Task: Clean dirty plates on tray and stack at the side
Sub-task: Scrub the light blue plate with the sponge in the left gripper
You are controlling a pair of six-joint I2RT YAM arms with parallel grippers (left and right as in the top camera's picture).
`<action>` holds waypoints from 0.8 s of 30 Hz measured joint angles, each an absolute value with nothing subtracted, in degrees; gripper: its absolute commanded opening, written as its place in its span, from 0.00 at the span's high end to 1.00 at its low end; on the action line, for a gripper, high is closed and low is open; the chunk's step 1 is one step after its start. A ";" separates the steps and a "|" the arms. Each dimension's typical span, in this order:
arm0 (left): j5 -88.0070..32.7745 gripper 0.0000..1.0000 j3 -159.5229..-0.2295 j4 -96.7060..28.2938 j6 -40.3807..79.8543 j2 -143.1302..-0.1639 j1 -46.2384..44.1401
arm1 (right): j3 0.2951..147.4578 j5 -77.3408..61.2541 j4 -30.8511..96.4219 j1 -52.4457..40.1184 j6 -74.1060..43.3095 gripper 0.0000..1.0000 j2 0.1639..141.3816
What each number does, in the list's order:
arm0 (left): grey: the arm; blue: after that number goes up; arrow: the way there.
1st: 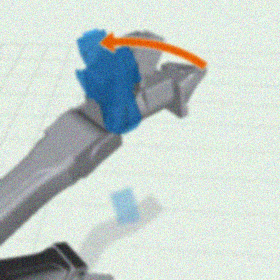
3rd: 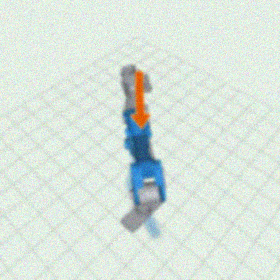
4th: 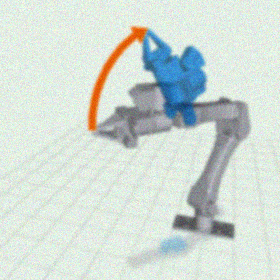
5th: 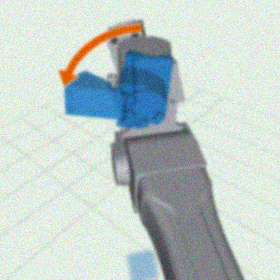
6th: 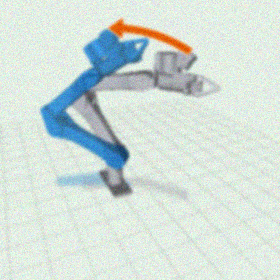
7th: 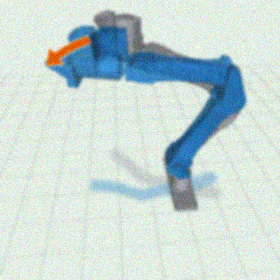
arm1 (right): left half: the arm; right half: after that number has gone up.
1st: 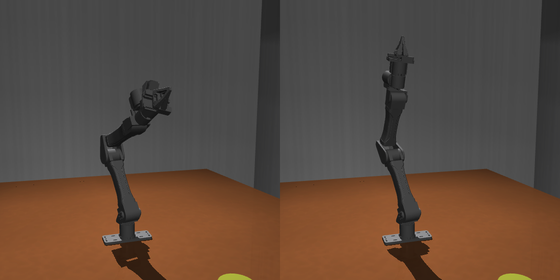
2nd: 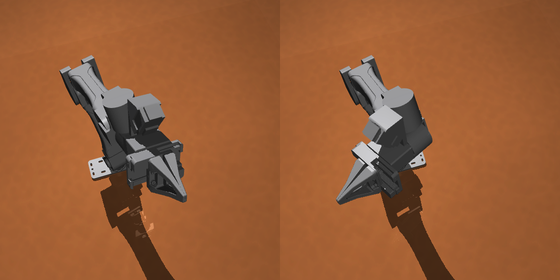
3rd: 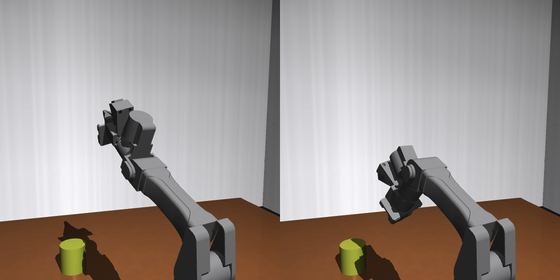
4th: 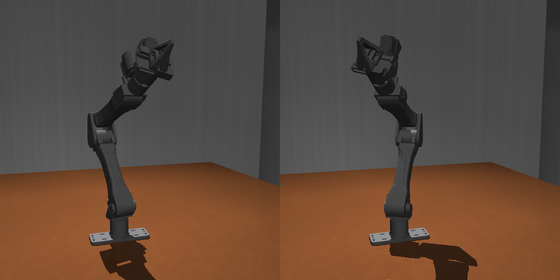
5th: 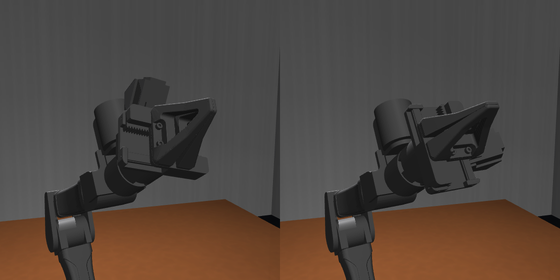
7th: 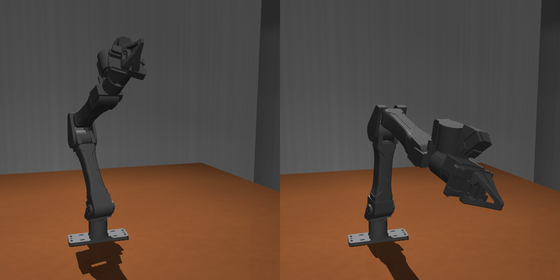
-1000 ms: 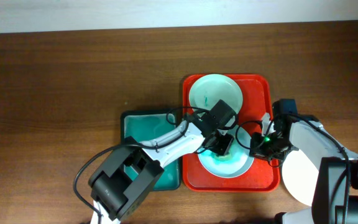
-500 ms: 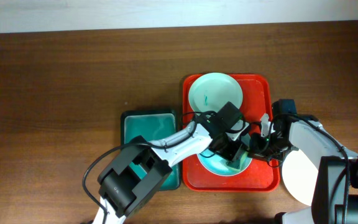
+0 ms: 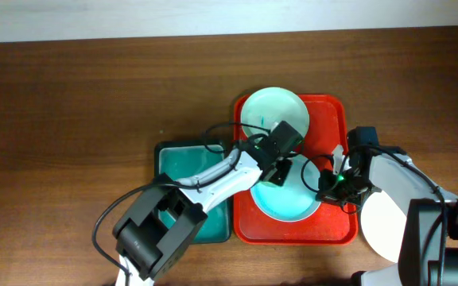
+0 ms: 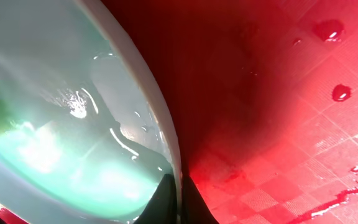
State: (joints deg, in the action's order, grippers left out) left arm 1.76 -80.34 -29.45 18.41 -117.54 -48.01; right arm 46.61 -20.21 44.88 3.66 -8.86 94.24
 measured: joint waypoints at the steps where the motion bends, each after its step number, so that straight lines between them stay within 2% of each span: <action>1: -2.13 1.00 -80.34 -27.18 19.88 -117.67 -47.99 | 46.61 -20.18 44.86 3.66 -8.82 0.96 94.26; 7: -22.74 1.00 -80.31 -23.14 23.35 -120.81 -48.31 | 46.61 -20.03 44.99 3.66 -8.54 0.96 94.24; 10: -28.69 1.00 -80.31 -24.29 21.28 -121.45 -49.89 | 46.61 -20.03 44.99 3.66 -8.54 0.96 94.24; 12: -28.51 1.00 -80.58 -28.29 20.14 -121.43 -49.50 | 46.61 -20.03 44.99 3.66 -8.38 0.96 94.24; 14: -23.73 1.00 -81.56 -34.41 20.62 -121.01 -48.69 | 46.61 -20.27 44.93 3.66 -8.34 0.96 94.26; 16: -13.91 1.00 -81.71 -41.32 21.34 -118.74 -48.18 | 46.61 -20.47 44.91 3.66 -8.34 0.96 94.26; 19: 5.02 1.00 -81.34 -45.23 22.17 -116.66 -47.68 | 46.61 -20.56 44.95 3.66 -8.32 0.96 94.26; 21: 10.11 1.00 -81.32 -44.82 22.17 -116.62 -48.47 | 46.61 -21.23 44.84 3.55 -8.40 0.96 94.45; 24: 11.20 1.00 -81.17 -47.03 22.17 -114.85 -48.71 | 46.61 -21.61 44.75 3.51 -8.36 0.96 94.56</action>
State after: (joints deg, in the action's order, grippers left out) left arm 11.20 -81.17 -47.03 22.17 -114.85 -48.71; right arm 46.61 -21.61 44.75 3.51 -8.36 94.56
